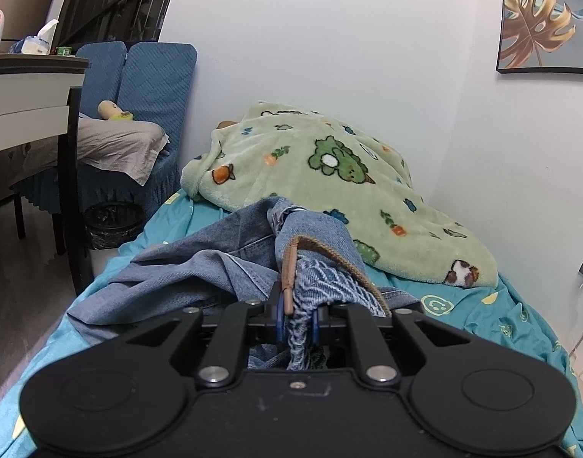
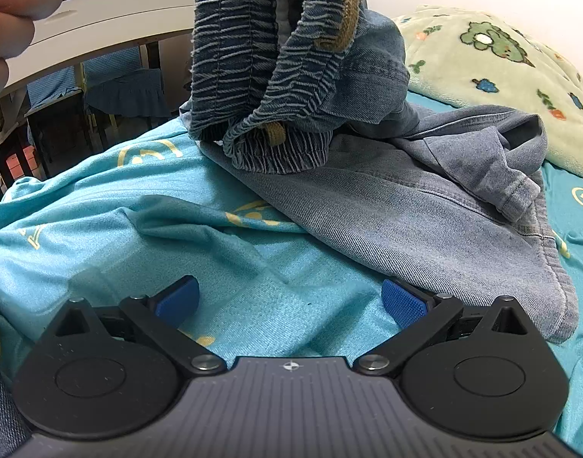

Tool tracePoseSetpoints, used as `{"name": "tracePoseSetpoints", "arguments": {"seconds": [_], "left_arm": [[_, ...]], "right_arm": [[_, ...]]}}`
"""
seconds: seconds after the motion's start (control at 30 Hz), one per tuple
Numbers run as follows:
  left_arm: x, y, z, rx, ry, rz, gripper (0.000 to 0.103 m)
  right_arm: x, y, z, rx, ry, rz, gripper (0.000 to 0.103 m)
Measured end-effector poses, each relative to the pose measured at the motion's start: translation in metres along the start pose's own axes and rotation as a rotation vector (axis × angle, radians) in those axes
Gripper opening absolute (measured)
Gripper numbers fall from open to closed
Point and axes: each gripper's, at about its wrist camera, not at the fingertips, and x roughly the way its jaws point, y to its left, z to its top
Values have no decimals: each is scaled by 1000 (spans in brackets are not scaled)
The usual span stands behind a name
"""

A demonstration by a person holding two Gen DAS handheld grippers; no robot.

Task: Fold clothes
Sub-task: 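Hold the jeans cuff in the left gripper, keeping it still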

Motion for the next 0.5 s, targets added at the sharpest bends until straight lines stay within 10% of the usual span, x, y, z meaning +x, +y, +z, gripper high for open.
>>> {"name": "tracePoseSetpoints", "arguments": {"seconds": [0.5], "left_arm": [[0, -2, -1, 23, 5, 14, 10]], "right_arm": [[0, 0, 0, 0, 0, 1, 103]]}}
